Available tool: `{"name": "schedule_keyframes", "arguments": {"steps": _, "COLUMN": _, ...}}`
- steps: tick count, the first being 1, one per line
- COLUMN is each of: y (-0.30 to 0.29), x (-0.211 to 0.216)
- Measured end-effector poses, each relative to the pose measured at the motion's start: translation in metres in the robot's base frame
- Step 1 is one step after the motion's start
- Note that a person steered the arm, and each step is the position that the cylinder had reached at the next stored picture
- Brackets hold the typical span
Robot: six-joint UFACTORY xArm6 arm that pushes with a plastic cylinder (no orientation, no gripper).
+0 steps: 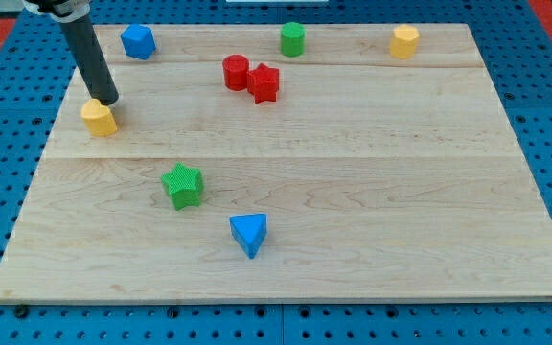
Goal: Slide the yellow heart to the center left side of the board
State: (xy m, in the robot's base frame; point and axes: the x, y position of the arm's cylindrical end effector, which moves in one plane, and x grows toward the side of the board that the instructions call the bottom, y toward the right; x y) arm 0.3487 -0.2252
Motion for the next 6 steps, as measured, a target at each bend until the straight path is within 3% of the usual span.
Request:
{"name": "schedule_keyframes", "arguments": {"steps": 3, "y": 0.000, "x": 0.000}}
{"name": "schedule_keyframes", "arguments": {"steps": 6, "y": 0.046, "x": 0.001}}
